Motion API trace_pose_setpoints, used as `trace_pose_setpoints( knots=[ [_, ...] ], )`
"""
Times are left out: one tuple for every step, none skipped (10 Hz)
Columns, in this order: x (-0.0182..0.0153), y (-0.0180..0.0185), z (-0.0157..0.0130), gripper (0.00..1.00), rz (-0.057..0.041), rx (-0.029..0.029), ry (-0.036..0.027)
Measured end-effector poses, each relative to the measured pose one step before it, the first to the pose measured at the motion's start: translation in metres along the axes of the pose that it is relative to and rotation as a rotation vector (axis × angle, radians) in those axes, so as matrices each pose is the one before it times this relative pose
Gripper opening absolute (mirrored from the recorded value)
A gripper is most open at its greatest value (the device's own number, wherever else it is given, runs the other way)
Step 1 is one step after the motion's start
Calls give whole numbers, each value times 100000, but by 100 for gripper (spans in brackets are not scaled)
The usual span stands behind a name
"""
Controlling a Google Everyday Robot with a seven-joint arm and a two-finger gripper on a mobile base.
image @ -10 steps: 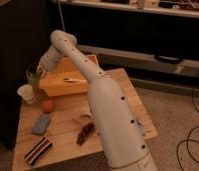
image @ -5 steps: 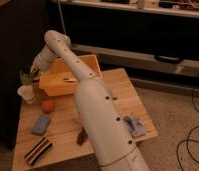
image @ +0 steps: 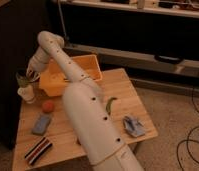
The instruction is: Stack cups on top of each other
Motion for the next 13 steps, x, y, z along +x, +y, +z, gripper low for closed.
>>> trace_pose_setpoints(
  knots=[
    [-16, -106, 330, 0, -489, -530, 34],
    [-46, -26, 305, 0, -601, -960, 286],
    [1, 25, 228, 0, -301, -718, 290],
    [64, 137, 68, 0, -114, -299, 83],
    [30, 121, 16, 0, -113, -353, -1],
    [47, 161, 18, 0, -143, -575, -59],
    [-6, 85, 87, 0, -236, -661, -66],
    [29, 135, 81, 0, -135, -886, 119],
    [97, 207, 117, 0, -111, -1263, 398],
    [69, 209, 228, 0, -51, -967, 196],
    [130, 174, 209, 0, 107, -678, 248],
    [92, 67, 210, 1, 298, -270, 29],
    [72, 8, 348, 9, 507, -172, -149]
  ],
)
